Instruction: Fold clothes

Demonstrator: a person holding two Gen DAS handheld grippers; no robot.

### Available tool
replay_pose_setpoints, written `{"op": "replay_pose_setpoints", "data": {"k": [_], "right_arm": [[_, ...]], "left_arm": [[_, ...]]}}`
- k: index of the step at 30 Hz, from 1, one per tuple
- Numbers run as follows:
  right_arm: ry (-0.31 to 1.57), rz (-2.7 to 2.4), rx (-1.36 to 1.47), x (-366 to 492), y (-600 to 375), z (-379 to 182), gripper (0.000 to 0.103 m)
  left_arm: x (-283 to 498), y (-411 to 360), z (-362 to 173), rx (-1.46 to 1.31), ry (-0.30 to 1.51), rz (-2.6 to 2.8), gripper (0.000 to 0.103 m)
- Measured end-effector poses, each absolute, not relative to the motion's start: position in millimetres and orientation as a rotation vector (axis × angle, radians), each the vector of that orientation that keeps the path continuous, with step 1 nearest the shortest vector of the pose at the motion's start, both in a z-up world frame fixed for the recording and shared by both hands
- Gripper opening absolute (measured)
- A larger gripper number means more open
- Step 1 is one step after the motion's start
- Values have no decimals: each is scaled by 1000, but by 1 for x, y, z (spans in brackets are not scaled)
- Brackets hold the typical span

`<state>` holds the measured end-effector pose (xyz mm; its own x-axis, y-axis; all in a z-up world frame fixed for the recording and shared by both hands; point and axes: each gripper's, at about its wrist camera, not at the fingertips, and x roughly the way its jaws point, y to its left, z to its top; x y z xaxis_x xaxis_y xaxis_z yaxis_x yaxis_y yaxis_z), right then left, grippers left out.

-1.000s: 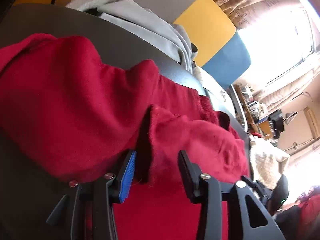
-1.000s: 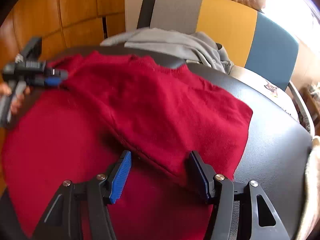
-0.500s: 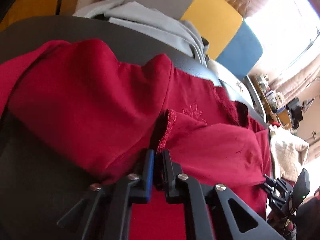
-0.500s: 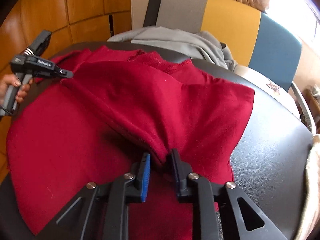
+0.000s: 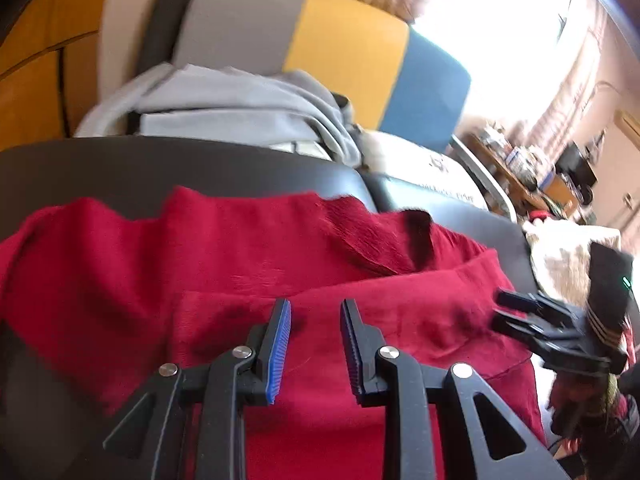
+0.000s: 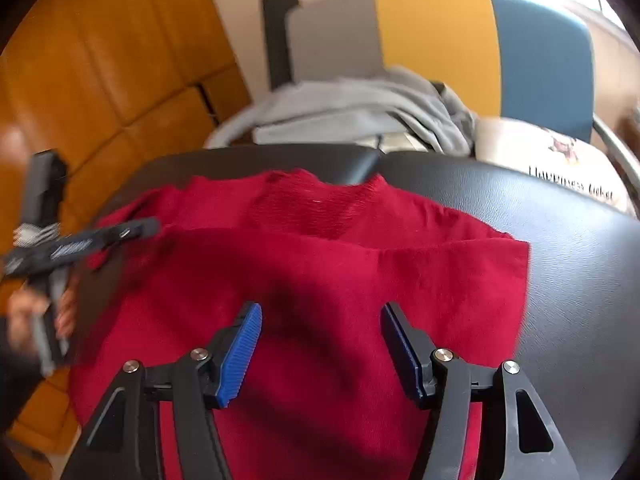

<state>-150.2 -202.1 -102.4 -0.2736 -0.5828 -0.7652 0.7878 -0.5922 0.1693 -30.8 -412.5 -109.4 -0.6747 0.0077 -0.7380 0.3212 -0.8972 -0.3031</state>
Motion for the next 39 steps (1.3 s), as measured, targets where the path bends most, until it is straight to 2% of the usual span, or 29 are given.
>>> {"op": "replay_pose_setpoints", "data": {"k": [2,4,7,10,11,14,16,19,24,28,32,33,35,39], "right_arm": [[438,-2090,1057,-162,-213,-117,60],[382,-2158,1049,-176,-205,-128,63],[296,-2237,1050,-190,-192,-133,62],[248,-2241,1061,-195,-188,-134,62],[247,-2241,1060,-195,-189,-134,62],[248,-2235,1053,-194,-189,-134,64],[247,-2223,1048,-194,-191,-136,69],[280,-2213,1043,-190,-194,-137,76],[323,-2201,1035,-179,-188,-138,76],[311,-2196,1037,-175,-180,-138,76],[306,-2207,1032,-165,-171,-138,78],[300,-2205,1032,-165,-170,-137,78],[305,-2204,1034,-165,-171,-137,78],[322,-2212,1028,-164,-173,-138,79]], "left_arm": [[-40,-403,-121,1215,565,-2652,25],[-47,-402,-144,1269,498,-2605,25],[-45,-409,-148,1182,579,-2651,25],[-46,-409,-145,1159,590,-2630,22],[-41,-407,-141,1141,595,-2632,24],[-13,-402,-130,1027,636,-2687,27],[1,-397,-129,997,631,-2699,27],[7,-393,-141,1072,660,-2693,27],[18,-392,-152,1115,743,-2679,26],[19,-384,-150,1107,721,-2664,26],[40,-391,-151,1015,946,-2648,26],[50,-396,-150,984,981,-2632,28],[75,-407,-143,923,929,-2573,35],[152,-451,-125,802,761,-2382,40]]}}
